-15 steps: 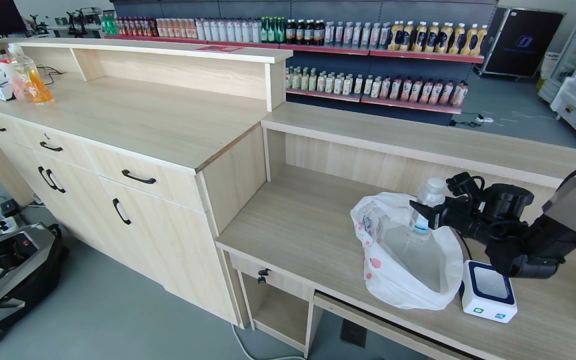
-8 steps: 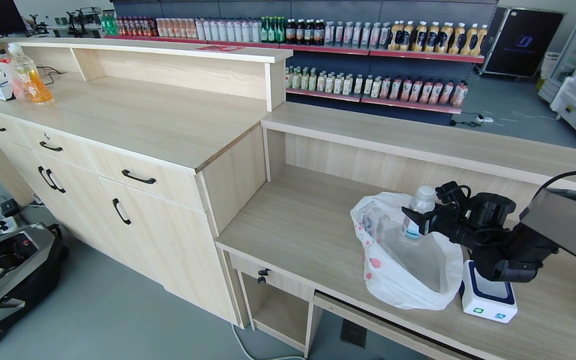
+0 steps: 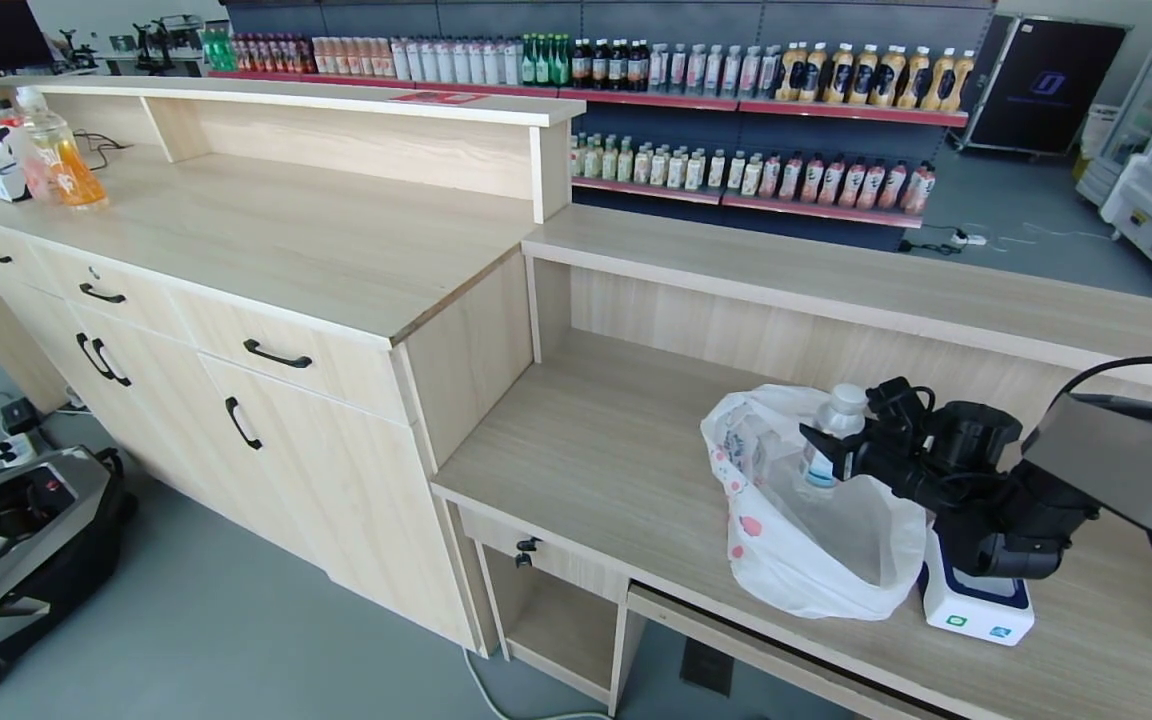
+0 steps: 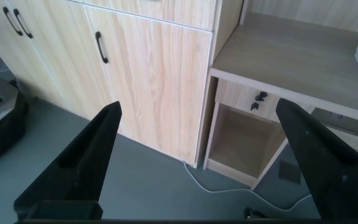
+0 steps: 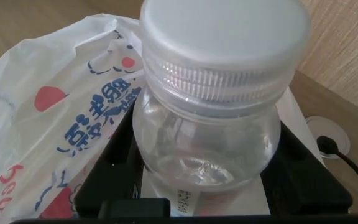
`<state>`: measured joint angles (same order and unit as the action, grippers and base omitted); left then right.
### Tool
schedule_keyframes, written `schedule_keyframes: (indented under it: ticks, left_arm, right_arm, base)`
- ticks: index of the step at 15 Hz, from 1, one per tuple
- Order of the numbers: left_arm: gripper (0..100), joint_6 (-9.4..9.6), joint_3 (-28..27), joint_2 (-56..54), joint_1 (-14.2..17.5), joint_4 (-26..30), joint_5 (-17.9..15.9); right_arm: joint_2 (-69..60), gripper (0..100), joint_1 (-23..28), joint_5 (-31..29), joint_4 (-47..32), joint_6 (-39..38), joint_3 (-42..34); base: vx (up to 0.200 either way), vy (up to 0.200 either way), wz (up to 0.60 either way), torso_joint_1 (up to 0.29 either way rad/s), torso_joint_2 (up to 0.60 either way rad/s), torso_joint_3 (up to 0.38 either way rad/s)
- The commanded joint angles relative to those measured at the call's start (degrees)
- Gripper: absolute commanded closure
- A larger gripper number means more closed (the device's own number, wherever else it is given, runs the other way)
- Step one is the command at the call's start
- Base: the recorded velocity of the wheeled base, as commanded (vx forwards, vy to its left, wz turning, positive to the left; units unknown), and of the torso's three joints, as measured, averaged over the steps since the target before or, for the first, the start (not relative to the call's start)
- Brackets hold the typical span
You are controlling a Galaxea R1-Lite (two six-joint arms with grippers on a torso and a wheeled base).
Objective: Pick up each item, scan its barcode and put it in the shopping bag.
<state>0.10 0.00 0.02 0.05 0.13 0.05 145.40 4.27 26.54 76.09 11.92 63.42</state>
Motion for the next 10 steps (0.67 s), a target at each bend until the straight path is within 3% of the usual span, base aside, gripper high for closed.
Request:
schedule_keyframes:
  ticks: [1, 3, 4, 7, 10]
  left_arm:
    - [0, -0.01, 0.0, 0.0, 0.0, 0.0, 0.0]
    - [0, -0.01, 0.0, 0.0, 0.0, 0.0, 0.0]
    - [0, -0.01, 0.0, 0.0, 0.0, 0.0, 0.0]
    - [0, -0.01, 0.0, 0.0, 0.0, 0.0, 0.0]
    - [0, -0.01, 0.0, 0.0, 0.0, 0.0, 0.0]
  right_arm:
    - [0.7, 100, 0.2, 0.0, 0.1, 0.1, -0.3]
    - [0.1, 100, 0.6, 0.0, 0.3, 0.0, -0.7]
    - [0.0, 0, 0.7, 0.0, 0.2, -0.1, -0.5]
    - [-2.6, 0, 0.8, 1.0, -1.0, -0.6, -1.5]
    - [-15.1, 0, 0.7, 1.9, -7.5, -0.4, -8.1]
  base:
    - [0.000, 0.000, 0.00, 0.000, 0.00, 0.000]
    - [0.000, 0.000, 0.00, 0.000, 0.00, 0.000]
    - [0.000, 0.000, 0.00, 0.000, 0.00, 0.000]
    - [0.000, 0.000, 0.00, 0.000, 0.00, 0.000]
    - [0.000, 0.000, 0.00, 0.000, 0.00, 0.000]
